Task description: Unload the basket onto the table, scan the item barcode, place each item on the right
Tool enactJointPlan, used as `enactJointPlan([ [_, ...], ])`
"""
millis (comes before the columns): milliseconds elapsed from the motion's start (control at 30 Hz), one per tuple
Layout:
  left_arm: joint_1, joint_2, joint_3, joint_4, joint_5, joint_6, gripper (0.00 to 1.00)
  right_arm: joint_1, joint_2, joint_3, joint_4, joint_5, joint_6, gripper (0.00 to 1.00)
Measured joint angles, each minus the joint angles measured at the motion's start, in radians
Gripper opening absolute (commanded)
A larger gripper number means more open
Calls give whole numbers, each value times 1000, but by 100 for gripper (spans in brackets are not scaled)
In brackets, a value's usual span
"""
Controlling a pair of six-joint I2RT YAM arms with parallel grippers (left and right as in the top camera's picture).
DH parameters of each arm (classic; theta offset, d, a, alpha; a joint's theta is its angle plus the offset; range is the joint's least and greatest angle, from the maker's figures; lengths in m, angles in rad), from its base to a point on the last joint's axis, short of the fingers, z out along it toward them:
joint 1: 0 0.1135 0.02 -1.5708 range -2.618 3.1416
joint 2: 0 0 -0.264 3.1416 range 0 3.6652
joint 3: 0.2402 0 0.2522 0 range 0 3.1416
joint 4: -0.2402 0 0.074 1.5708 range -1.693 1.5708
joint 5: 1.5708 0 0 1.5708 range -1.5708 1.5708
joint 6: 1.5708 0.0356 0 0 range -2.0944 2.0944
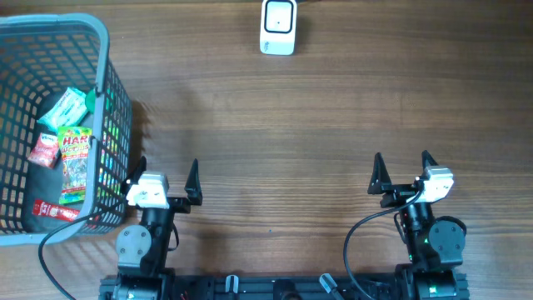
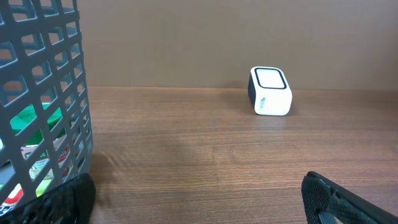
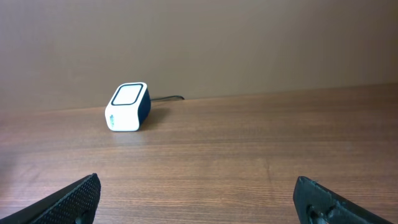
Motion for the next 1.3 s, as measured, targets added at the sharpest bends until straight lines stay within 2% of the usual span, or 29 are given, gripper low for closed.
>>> enactJointPlan([
  [1067, 0, 0, 0, 1, 0, 0, 100, 0, 0, 0, 0, 0, 0, 100],
  [1300, 0, 0, 0, 81, 1, 0, 100, 0, 0, 0, 0, 0, 0, 99],
])
